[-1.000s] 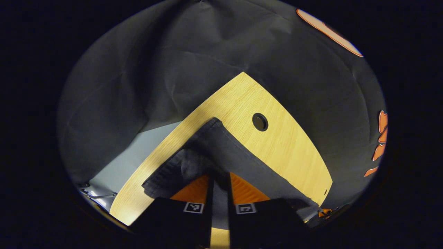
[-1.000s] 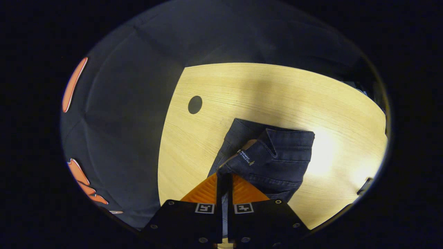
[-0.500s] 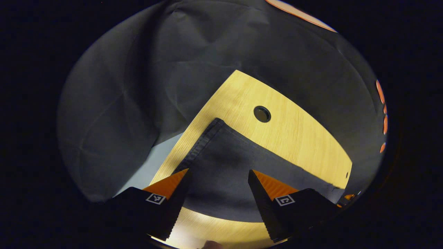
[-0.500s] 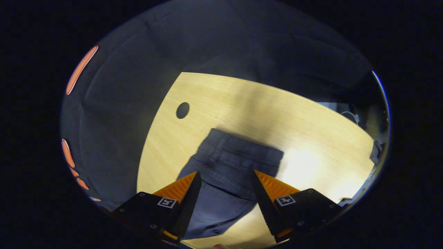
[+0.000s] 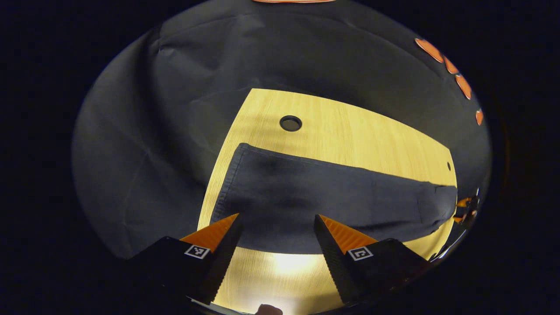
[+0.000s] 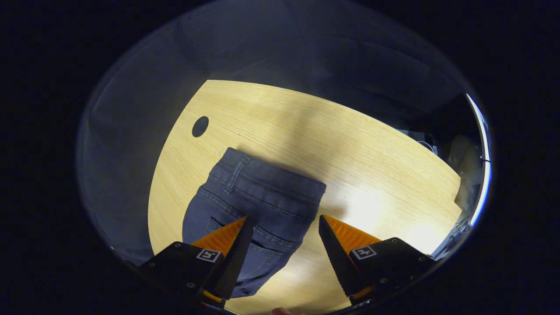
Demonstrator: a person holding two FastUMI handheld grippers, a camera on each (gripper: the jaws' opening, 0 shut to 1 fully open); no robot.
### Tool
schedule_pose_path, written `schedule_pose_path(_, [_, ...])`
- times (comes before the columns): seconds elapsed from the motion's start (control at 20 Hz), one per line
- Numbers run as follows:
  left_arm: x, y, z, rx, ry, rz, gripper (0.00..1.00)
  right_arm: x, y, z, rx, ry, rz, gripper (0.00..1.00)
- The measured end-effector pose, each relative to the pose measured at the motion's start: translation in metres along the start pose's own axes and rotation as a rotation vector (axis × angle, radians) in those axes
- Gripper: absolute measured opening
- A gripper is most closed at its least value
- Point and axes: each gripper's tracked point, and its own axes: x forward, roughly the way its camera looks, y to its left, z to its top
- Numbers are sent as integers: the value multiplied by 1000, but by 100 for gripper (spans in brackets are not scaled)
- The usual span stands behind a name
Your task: Grasp the waist and the cuffs of the jeans and fold them to make the two legs overlap; first hold the waist and fold one-third of the jeans toward the cuffs, then hold the cuffs and fold the remaining one-third in the same direction to finish folding.
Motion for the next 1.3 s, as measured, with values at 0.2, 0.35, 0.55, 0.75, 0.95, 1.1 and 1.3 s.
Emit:
schedule_pose_path(0.2, [-6, -13, -12, 34, -29, -11, 99, 13, 4, -2, -15, -5, -17, 93])
schedule_pose_path(0.35, [-10, -23, -25, 63, -43, 8, 99, 22, 6, -3, -18, -6, -18, 93])
schedule_pose_path(0.55, [-9, -34, -36, 65, -55, -5, 99, 29, 9, -7, 24, 5, 1, 78])
schedule_pose_path(0.75, [-14, -23, -39, 51, -51, -16, 99, 30, 17, -9, 35, -3, 30, 34])
schedule_pose_path(0.95, [-12, -23, -38, 58, -65, -1, 99, 6, 28, -3, 3, -64, 60, 18])
schedule_pose_path(1.1, [-24, -25, -36, 48, -83, -1, 99, -17, 38, 1, 16, -91, 104, 18])
schedule_pose_path(1.3, [-22, -24, -39, 55, -92, 0, 99, -50, 60, 3, 7, -148, 216, 18])
